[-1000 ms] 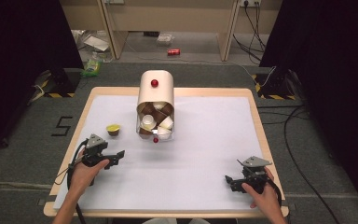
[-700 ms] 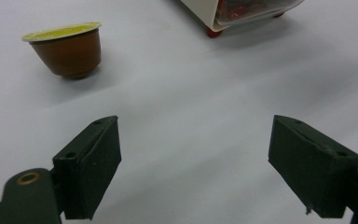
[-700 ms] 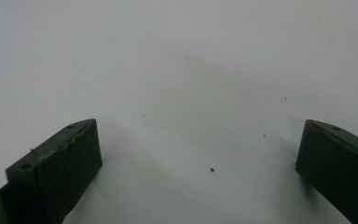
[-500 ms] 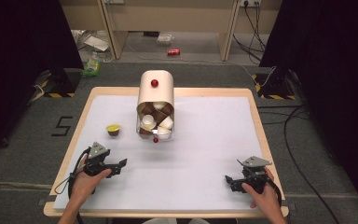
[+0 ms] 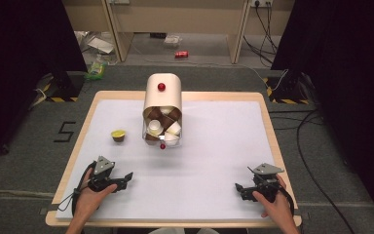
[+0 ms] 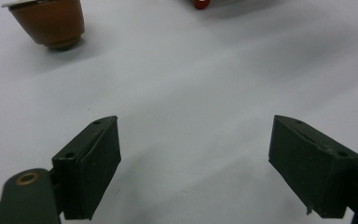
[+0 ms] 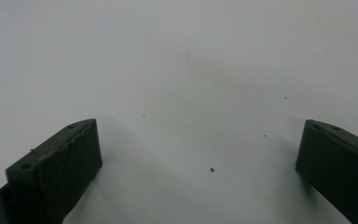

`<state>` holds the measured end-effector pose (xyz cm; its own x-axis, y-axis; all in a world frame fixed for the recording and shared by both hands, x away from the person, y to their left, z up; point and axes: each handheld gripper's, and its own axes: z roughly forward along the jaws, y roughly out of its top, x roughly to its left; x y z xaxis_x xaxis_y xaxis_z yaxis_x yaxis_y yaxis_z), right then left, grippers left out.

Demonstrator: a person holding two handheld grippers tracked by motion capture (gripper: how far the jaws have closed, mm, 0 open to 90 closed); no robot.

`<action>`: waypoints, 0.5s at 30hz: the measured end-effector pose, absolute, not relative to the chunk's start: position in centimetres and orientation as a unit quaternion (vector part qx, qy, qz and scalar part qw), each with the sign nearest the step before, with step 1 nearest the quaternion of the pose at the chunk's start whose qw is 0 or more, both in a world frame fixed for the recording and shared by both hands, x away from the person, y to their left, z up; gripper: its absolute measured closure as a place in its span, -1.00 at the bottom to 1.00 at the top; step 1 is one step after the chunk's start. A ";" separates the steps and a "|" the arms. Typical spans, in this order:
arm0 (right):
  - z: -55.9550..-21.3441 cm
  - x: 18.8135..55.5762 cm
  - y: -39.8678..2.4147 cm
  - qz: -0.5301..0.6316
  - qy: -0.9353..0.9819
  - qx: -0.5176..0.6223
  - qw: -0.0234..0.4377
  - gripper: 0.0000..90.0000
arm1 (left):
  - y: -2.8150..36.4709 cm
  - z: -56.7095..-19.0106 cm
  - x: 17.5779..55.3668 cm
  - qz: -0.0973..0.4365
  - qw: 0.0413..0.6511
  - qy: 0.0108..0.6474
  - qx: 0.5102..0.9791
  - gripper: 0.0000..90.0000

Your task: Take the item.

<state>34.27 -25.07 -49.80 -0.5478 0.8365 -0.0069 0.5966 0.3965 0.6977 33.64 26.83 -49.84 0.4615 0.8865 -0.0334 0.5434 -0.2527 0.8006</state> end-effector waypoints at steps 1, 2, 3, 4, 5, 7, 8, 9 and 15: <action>-49.8 34.3 -25.1 0.330 0.816 0.439 0.182 -0.99 | 26.8 -49.9 33.4 0.220 0.388 0.469 0.762 -0.64; -49.8 34.3 -25.1 0.330 0.816 0.437 0.183 -0.99 | 26.8 -49.9 33.2 0.220 0.387 0.469 0.763 -0.64; -49.8 34.3 -25.1 0.330 0.815 0.440 0.181 -0.99 | 26.8 -49.9 33.0 0.220 0.384 0.467 0.765 -0.64; -49.8 34.3 -25.1 0.330 0.816 0.439 0.182 -0.99 | 26.8 -49.9 32.8 0.220 0.382 0.466 0.767 -0.64; -49.8 34.3 -25.1 0.330 0.816 0.439 0.182 -0.99 | 26.7 -49.9 32.7 0.218 0.382 0.466 0.768 -0.64; -49.8 34.3 -25.1 0.330 0.816 0.439 0.182 -0.99 | 26.8 -49.9 32.4 0.218 0.382 0.465 0.769 -0.64; -49.8 34.3 -25.1 0.330 0.816 0.439 0.182 -0.99 | 26.8 -50.0 32.2 0.218 0.380 0.464 0.769 -0.64; -49.8 34.3 -25.1 0.330 0.816 0.439 0.182 -0.99 | 26.9 -50.0 32.1 0.218 0.377 0.464 0.772 -0.64; -49.8 34.3 -25.1 0.330 0.816 0.439 0.182 -0.99 | 27.0 -50.0 31.3 0.216 0.372 0.466 0.773 -0.64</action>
<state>34.27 -25.07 -49.80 -0.5484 0.8362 -0.0082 0.5959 0.3976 0.6978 31.33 26.99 -50.03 0.4724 0.8813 -0.0124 0.5590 -0.2887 0.7773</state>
